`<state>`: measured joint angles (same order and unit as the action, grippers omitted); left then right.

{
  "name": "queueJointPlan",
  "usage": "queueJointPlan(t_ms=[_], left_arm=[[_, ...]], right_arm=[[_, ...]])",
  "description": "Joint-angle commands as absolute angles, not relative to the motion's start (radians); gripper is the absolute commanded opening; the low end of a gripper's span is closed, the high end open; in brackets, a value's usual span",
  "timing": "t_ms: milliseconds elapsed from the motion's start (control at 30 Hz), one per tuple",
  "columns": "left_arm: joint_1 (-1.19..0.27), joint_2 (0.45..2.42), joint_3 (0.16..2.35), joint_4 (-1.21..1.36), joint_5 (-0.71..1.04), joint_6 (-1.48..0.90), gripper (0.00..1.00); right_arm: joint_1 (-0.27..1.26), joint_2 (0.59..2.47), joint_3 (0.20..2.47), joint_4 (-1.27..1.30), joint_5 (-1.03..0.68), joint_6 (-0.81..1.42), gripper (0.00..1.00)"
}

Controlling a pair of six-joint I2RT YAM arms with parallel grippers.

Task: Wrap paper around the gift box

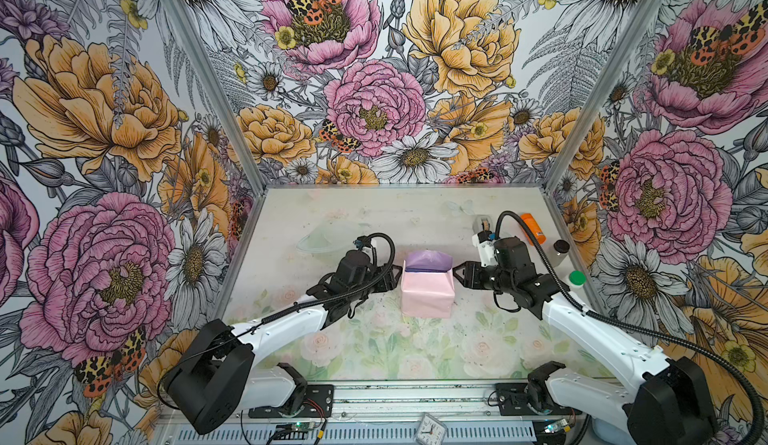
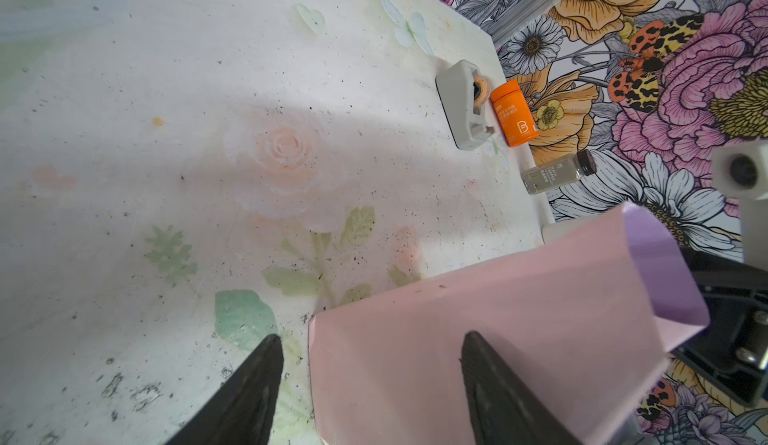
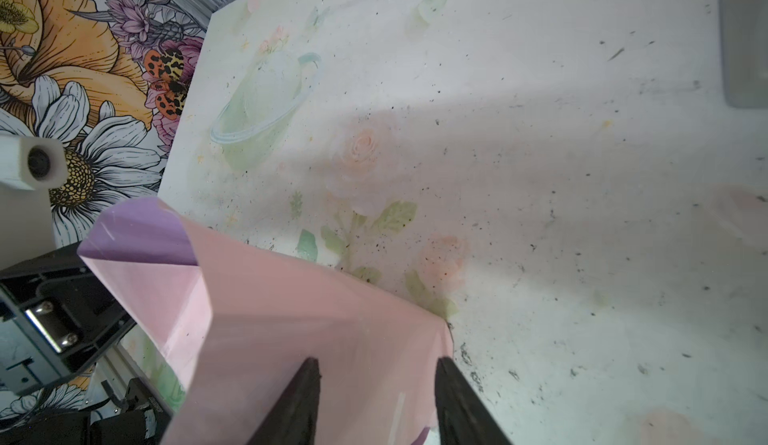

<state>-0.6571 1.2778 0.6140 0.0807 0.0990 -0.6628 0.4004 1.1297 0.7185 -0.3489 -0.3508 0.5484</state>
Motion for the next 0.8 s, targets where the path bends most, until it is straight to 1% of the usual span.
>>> queueJointPlan(t_ms=[0, 167, 333, 767], left_arm=[[-0.659, 1.275, 0.624, 0.114, 0.108, -0.661, 0.7], [-0.658, 1.293, 0.627, 0.125, 0.119, -0.663, 0.7], [-0.659, 1.312, 0.634, 0.138, 0.135, -0.667, 0.7], [-0.663, 1.334, 0.624, 0.248, 0.219, -0.64, 0.7]], right_arm=[[0.415, 1.146, 0.728, -0.302, -0.425, 0.535, 0.47], [0.426, 1.127, 0.701, -0.295, -0.452, 0.532, 0.48], [0.428, 1.147, 0.677, -0.299, -0.479, 0.533, 0.48], [0.428, 1.199, 0.629, -0.381, -0.449, 0.542, 0.48]])
